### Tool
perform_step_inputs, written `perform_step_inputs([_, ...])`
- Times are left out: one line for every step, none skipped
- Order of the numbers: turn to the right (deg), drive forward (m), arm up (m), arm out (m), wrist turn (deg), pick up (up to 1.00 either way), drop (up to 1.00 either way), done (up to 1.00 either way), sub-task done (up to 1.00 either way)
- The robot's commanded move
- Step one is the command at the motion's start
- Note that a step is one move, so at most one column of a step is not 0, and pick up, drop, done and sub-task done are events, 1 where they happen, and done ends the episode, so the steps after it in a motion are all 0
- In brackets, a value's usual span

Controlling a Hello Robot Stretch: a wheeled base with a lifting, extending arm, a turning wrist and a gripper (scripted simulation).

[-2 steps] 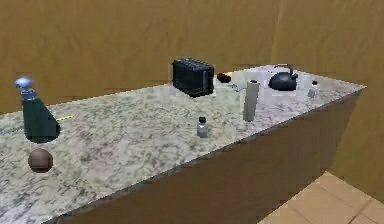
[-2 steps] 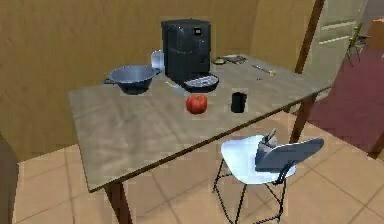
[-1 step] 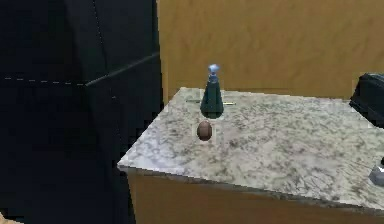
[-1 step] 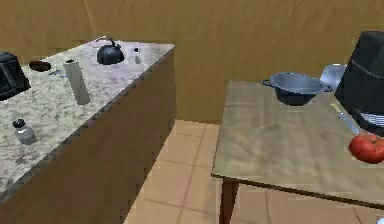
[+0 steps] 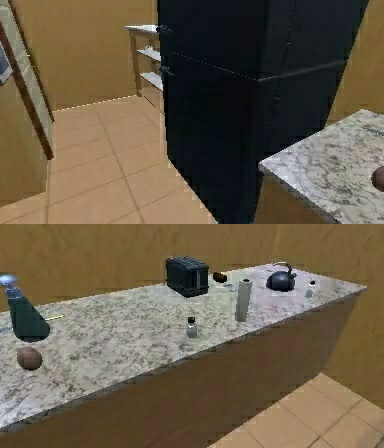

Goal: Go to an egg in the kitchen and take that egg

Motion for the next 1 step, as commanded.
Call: perform_step_inputs([-36.0,0.00,0.00,0.00,0.0,0.00,0.00,0.00,0.00])
